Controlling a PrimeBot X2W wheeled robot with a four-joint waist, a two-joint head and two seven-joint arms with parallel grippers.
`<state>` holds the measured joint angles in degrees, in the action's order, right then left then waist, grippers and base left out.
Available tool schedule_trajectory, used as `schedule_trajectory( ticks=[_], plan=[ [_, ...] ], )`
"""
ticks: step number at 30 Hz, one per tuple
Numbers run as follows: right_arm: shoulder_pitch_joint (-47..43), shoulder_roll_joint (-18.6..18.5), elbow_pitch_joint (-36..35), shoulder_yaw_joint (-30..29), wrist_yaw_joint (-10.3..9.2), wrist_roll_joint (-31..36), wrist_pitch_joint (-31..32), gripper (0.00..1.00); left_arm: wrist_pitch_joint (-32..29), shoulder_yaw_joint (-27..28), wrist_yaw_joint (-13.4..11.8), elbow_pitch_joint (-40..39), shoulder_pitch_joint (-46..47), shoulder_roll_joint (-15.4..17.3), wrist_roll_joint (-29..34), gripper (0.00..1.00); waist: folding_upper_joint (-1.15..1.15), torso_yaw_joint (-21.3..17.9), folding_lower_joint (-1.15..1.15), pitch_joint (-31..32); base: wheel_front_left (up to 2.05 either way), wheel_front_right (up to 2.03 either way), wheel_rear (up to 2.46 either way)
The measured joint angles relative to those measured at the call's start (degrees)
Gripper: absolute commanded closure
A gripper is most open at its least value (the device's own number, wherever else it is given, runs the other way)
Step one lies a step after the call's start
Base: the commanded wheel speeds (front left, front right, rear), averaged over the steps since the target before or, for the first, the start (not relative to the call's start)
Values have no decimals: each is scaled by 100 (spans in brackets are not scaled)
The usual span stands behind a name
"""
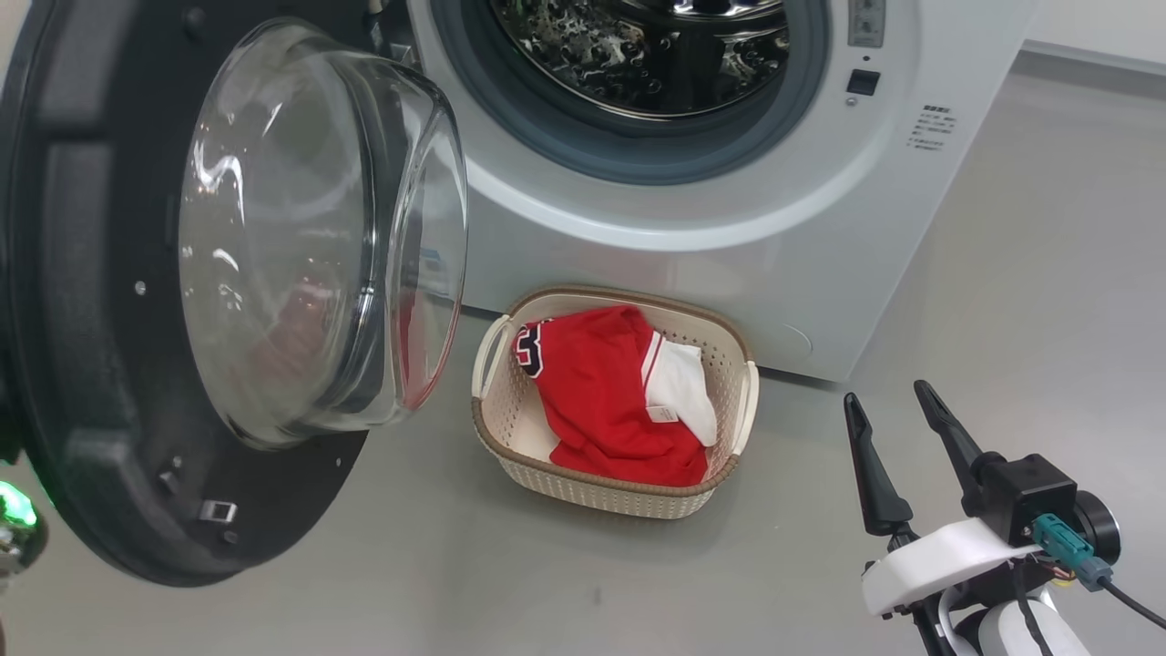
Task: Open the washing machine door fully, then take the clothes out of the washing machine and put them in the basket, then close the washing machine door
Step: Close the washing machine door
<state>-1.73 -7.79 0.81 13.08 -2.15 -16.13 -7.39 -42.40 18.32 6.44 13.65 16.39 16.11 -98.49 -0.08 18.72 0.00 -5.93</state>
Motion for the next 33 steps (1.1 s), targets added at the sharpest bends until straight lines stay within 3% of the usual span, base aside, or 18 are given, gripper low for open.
schedule_trajectory(
  ticks=[12, 18, 33],
  plan=[
    [-10, 73, 79, 114, 7, -3, -58, 0, -335, -233, 25, -567, -472, -229, -81, 100, 0, -473, 0, 155, 0, 0, 0],
    [-11, 98, 91, 175, 32, -4, -84, 0, -350, -391, 25, -792, -531, -448, -81, 100, 0, -728, 0, 167, 0, 0, 0],
    [-7, 97, 151, 286, 107, -2, -73, 0, -382, -488, 35, -1022, -616, -654, -78, 100, 0, -1331, 0, 197, 0, 0, 0]
  ],
)
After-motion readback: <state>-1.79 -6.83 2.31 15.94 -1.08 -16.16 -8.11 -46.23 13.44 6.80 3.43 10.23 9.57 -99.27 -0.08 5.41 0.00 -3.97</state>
